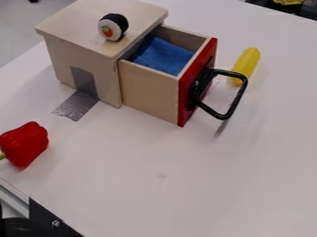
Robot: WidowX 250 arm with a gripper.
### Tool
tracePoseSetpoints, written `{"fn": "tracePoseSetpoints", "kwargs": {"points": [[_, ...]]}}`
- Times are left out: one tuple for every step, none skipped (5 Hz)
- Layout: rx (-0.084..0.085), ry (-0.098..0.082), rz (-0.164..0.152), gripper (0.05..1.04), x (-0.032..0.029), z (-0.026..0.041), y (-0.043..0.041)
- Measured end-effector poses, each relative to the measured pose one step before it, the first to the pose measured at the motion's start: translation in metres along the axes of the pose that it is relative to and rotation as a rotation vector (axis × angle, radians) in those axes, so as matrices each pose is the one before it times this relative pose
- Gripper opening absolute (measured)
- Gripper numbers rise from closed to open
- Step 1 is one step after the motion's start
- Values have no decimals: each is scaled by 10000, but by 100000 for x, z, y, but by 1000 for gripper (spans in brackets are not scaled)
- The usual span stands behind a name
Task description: Close the drawer
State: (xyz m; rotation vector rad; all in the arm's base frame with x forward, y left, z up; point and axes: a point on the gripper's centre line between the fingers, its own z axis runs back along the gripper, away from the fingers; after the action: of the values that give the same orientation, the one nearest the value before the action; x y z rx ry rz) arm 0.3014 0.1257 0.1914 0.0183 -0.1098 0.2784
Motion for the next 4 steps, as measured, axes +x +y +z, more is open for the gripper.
{"fn": "tracePoseSetpoints", "kwargs": {"points": [[-48,396,50,999,-172,-1204,-58],[10,-145,-871,999,665,-506,-4388],[-478,-414,-1035,999,615,-1369,-5093],[-144,226,-746,999,578,-2693,-4272]]}}
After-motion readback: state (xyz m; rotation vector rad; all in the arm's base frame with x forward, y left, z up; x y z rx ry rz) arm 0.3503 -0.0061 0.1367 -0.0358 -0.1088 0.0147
